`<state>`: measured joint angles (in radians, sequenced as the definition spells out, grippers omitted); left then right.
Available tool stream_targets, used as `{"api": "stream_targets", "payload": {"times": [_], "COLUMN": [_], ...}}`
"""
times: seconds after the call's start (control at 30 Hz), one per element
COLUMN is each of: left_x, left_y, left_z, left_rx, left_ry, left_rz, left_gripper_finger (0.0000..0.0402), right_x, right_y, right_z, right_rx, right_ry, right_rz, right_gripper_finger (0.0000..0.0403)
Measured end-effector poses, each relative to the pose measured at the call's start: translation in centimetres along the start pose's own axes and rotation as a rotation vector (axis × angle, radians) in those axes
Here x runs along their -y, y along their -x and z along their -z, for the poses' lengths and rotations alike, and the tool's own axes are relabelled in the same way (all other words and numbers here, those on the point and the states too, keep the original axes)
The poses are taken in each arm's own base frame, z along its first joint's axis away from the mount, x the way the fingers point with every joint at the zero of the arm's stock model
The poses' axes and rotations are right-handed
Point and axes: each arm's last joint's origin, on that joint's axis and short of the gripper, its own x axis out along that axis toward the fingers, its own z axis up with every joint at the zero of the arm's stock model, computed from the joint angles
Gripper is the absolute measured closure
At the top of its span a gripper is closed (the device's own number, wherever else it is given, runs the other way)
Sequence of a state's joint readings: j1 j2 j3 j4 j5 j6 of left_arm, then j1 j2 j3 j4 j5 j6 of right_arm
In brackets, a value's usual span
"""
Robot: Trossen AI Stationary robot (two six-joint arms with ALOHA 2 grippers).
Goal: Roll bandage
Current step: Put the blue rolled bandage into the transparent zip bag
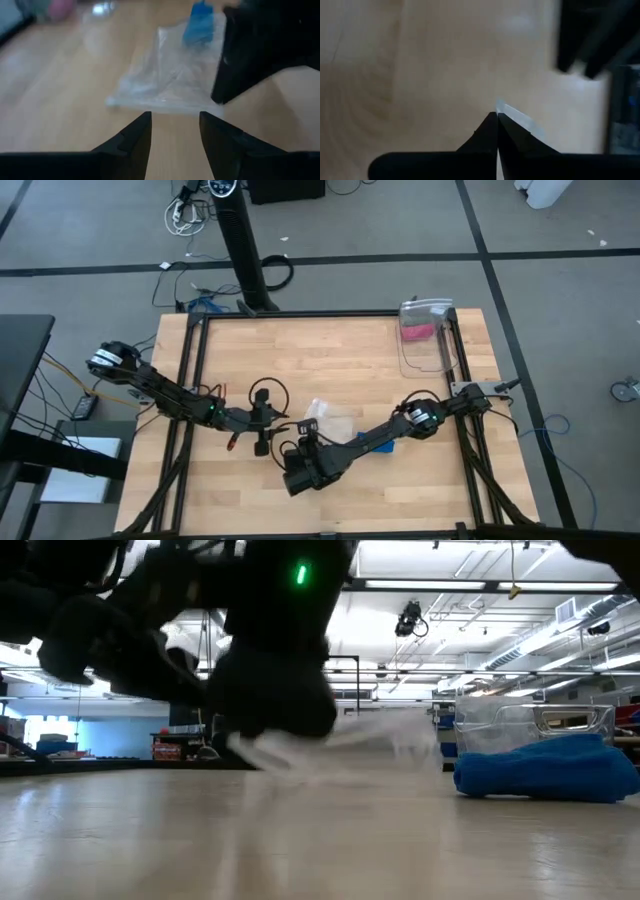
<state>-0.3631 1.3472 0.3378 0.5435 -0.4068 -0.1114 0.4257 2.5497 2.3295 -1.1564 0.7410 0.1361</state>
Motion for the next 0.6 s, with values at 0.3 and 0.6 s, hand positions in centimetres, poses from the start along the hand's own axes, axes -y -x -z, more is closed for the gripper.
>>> {"api": "stream_targets", "payload": {"times": [0.3,0.6], "left_x": [-0.5,-1.6], "left_y": [3.0,5.6], "left_z": [-1.1,-0.7], "left_rx": [0.523,0.738], "left_ry": [-0.047,-0.043], "left_rz": [0.103,0.162], "left_gripper_finger": [0.0230,0.0229], "right_x": [4.0,6.4], "right_y": [10.2,17.5], "right_z": [1.8,3.3], "right_rx": [0.122,0.371], "right_ry": [-0.164,-0.305], "right_rz": [0.257,0.510], "right_gripper_finger": [0.0401,0.0402]}}
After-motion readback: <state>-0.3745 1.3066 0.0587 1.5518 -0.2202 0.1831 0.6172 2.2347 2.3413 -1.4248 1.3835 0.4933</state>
